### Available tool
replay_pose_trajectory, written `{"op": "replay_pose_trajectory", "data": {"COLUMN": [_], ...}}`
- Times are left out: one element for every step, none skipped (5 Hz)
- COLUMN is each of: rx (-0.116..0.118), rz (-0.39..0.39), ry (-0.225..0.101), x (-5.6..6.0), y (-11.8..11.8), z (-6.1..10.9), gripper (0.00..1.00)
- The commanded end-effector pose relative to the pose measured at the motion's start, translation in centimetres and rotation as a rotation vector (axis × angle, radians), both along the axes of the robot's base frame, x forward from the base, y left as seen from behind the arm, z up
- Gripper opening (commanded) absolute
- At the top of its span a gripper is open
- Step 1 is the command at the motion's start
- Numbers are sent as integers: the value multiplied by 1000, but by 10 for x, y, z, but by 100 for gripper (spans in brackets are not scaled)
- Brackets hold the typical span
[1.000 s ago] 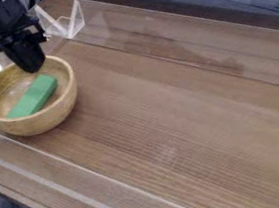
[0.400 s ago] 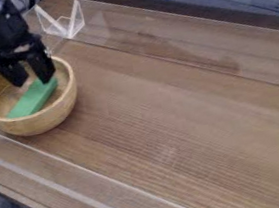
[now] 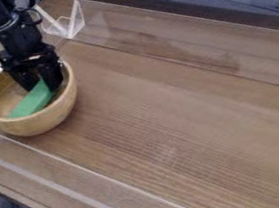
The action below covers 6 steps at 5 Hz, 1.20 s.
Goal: Move green stick from inside the wooden bowl to the table next to it
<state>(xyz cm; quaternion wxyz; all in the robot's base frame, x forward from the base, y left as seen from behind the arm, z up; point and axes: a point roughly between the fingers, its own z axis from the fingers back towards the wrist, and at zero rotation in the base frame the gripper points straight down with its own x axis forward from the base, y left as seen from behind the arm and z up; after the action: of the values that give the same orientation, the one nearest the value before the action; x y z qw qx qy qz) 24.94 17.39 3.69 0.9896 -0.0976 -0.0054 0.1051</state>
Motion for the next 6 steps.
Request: {"op": "replay_pose_trajectory", "data": {"rx": [20, 19, 20, 20, 21, 21], "rz": [54, 83, 109, 35, -39, -44], "ry": [-17, -14, -10, -7, -5, -1], "x": [2, -3, -7, -4, 0, 7], "y": [-5, -7, -9, -10, -10, 1], "z": [14, 18, 19, 14, 9, 12], "gripper": [0, 0, 0, 0, 0, 0]}}
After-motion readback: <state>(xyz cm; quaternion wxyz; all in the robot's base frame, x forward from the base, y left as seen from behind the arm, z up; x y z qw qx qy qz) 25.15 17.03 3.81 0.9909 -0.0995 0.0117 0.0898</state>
